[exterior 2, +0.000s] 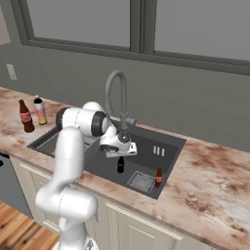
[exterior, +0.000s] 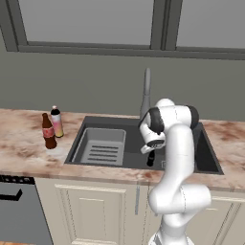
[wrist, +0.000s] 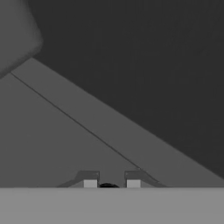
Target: Place the large bottle from the dining counter next to the other large bottle outside the sink, and place the small bottle from the dining counter next to the other small bottle inside the sink.
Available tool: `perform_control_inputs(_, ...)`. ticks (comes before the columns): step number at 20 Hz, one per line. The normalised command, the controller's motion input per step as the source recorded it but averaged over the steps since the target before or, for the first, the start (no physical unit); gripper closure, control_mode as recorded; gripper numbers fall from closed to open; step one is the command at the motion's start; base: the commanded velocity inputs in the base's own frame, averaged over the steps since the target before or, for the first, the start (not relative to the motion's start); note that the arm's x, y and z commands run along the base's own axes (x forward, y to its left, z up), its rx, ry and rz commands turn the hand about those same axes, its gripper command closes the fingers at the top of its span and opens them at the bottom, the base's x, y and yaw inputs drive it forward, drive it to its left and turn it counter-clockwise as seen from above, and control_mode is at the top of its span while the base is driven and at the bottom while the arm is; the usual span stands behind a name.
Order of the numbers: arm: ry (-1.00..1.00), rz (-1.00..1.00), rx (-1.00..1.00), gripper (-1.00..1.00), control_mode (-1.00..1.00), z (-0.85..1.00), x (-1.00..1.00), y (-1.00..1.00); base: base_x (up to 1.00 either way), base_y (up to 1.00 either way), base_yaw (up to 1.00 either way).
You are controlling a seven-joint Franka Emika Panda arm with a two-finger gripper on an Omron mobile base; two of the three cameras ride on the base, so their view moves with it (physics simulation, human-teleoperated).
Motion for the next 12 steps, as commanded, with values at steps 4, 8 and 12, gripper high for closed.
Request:
perform_control_inputs(4,0.00,0.00,0.00,1.00,-1.00,-0.27,0.28,0.00,0.00,0.00,0.00)
perform_control_inputs(8,0.00,0.00,0.00,1.00,-1.00,-0.23,0.16,0.00,0.00,0.00,0.00)
perform_control_inputs(12,0.00,0.00,0.00,1.00,-1.00,-0.25,0.09,0.02,0.00,0.00,0.00)
